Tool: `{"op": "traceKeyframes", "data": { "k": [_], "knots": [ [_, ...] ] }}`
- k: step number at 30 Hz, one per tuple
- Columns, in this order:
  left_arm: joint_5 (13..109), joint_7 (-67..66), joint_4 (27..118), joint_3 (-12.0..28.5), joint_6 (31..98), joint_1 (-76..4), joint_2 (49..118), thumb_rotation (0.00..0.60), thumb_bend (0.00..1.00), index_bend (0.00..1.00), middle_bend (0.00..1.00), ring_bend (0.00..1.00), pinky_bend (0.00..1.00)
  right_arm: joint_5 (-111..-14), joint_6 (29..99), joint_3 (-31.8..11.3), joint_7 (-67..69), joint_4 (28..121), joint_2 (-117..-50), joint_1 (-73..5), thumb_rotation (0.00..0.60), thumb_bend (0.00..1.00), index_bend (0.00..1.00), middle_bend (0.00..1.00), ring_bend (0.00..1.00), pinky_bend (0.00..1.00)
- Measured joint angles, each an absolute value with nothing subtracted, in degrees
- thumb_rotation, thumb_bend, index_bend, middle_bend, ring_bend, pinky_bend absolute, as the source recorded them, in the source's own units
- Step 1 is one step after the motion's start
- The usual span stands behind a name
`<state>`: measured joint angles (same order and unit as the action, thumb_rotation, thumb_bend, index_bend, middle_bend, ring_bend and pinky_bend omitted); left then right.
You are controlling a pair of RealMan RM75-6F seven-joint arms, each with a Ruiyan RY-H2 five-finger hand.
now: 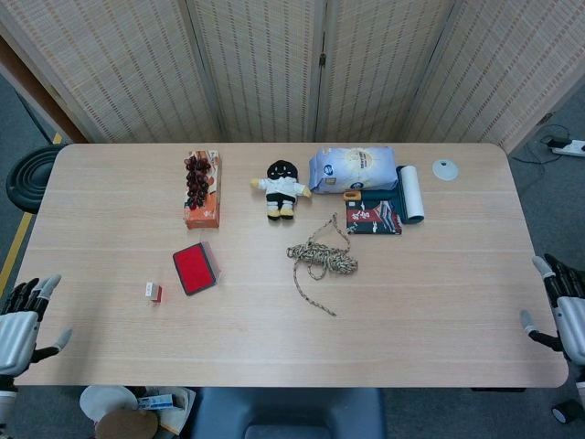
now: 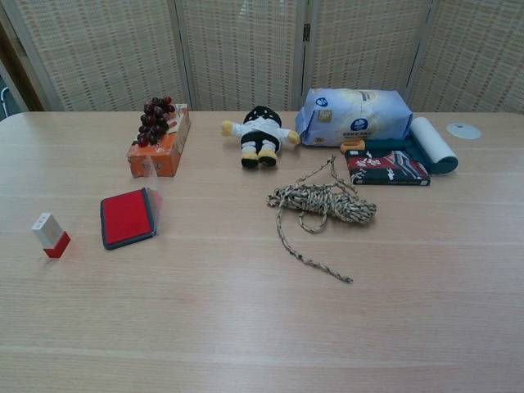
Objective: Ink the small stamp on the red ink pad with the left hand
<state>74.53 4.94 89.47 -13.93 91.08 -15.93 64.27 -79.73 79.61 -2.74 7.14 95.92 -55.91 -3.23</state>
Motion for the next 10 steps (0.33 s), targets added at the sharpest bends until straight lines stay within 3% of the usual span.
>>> {"op": "traceKeyframes", "data": {
  "k": [10],
  "knots": [
    [77.95, 3.03, 89.13, -10.96, 89.42, -12.46, 63.32, 0.600, 0.30, 0.00, 0.00, 0.00, 0.00, -81.99, 84.78, -2.65, 3.97, 98.02, -56.34, -1.04, 0.600, 0.38, 0.02, 0.00, 0.00, 0.00]
  ]
}}
